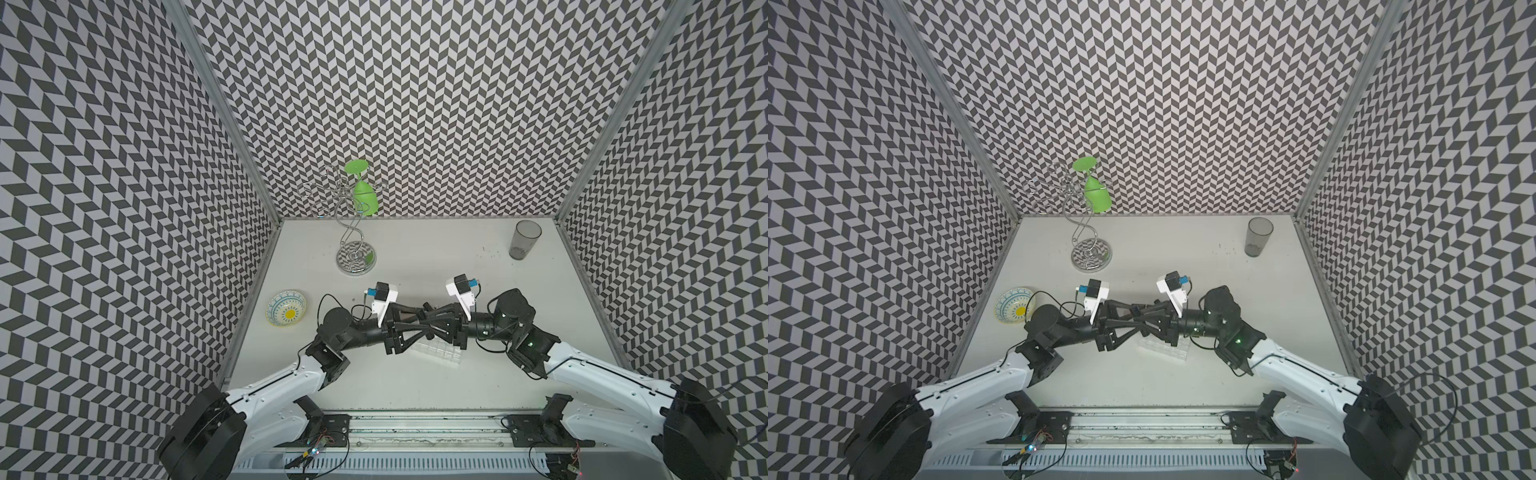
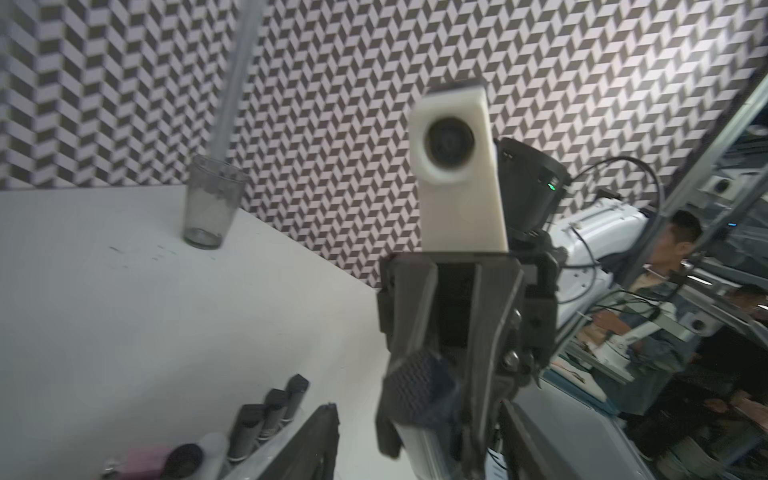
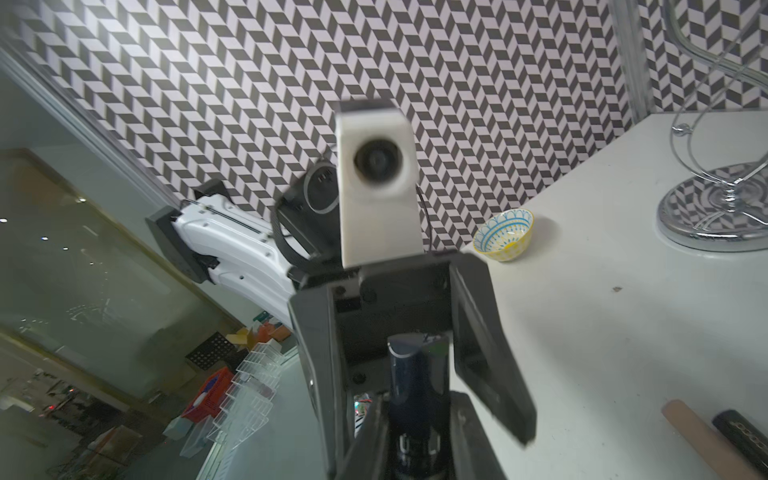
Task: Arrange the lipsticks in the organizer
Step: Pick up the lipstick at the center of the board.
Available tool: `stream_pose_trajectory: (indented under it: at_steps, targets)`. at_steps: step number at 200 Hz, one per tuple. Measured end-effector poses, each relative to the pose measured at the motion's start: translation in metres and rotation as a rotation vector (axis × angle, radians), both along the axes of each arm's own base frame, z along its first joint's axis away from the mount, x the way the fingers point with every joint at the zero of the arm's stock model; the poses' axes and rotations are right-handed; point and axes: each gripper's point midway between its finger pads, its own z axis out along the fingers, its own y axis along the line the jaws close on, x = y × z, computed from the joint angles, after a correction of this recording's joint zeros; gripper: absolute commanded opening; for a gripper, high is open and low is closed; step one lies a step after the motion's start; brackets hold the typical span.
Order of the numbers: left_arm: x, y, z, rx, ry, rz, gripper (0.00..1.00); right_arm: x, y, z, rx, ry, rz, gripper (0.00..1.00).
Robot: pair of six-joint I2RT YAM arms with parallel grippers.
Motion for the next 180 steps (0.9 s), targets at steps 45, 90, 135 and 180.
stream_pose_trajectory:
  at_steps: [45,90,135,180]
  targets:
    - [0.044,-0.011,0.023,0.190,0.036,0.115,0.53,0.013,-0.014,-0.019,-0.106,0.011,-0.145,0.19]
    - [0.056,-0.017,-0.036,0.399,0.235,0.111,0.41,-0.004,-0.007,-0.044,-0.229,-0.045,-0.198,0.19]
    - [0.049,0.004,-0.051,0.473,0.334,0.199,0.41,0.002,-0.012,-0.060,-0.329,-0.101,-0.318,0.18]
    - [0.029,0.014,-0.044,0.431,0.367,0.205,0.39,0.009,-0.014,-0.078,-0.406,-0.116,-0.362,0.18]
